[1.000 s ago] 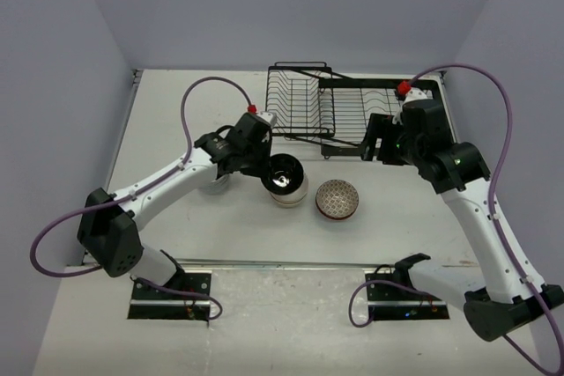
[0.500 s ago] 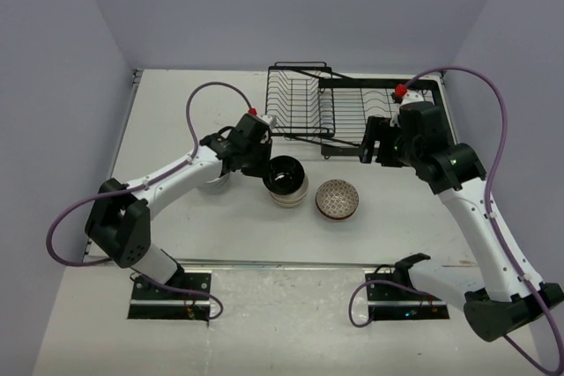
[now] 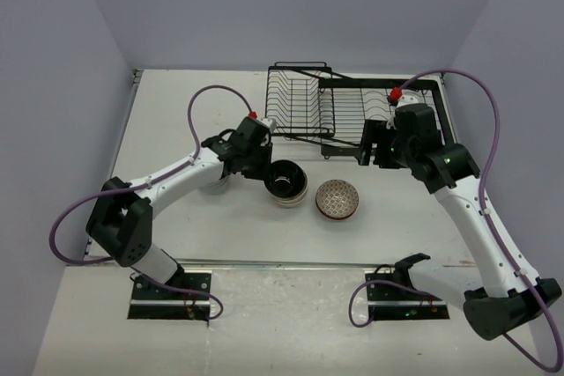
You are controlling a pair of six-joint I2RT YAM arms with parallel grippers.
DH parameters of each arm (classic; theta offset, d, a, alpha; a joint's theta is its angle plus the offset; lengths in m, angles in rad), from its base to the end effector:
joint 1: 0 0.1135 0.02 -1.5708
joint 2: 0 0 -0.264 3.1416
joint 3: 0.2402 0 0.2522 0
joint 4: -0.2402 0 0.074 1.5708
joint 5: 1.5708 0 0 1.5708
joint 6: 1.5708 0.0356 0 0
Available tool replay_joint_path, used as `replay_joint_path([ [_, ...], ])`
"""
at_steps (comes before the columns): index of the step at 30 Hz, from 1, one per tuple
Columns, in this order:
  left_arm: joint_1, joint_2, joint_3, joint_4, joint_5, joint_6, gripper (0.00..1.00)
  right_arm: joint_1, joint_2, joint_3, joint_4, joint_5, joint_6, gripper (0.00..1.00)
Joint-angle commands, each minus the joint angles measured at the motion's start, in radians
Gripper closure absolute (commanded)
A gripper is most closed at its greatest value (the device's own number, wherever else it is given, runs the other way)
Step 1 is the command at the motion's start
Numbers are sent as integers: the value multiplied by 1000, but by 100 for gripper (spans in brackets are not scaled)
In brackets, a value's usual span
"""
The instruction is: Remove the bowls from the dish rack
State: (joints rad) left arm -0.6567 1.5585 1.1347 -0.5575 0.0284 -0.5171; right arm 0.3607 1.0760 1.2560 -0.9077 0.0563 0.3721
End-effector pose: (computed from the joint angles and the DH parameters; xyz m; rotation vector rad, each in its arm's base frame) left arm 0.2573 -0.1996 0.2403 0.1945 2.6191 -0.4726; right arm 0.1941 0.0711 0.3759 0.0425 2.3168 0.3113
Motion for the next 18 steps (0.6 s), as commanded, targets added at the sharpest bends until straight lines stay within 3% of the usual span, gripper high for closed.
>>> replay_joint_path([
  [1, 0, -12, 17, 56, 21, -15, 79, -2, -1, 2, 32, -19, -16, 23],
  [4, -4, -11, 22, 57, 24, -18, 71, -2, -2, -3, 35, -23, -19, 23],
  [8, -14, -6, 34, 65, 33, -23, 69, -2, 1, -3, 33, -24, -21, 23],
  [13, -34, -5, 53, 67, 36, -26, 93, -2, -1, -4, 35, -24, -24, 23],
  [18, -44, -8, 54, 65, 28, -27, 91, -2, -2, -6, 36, -27, -25, 23],
])
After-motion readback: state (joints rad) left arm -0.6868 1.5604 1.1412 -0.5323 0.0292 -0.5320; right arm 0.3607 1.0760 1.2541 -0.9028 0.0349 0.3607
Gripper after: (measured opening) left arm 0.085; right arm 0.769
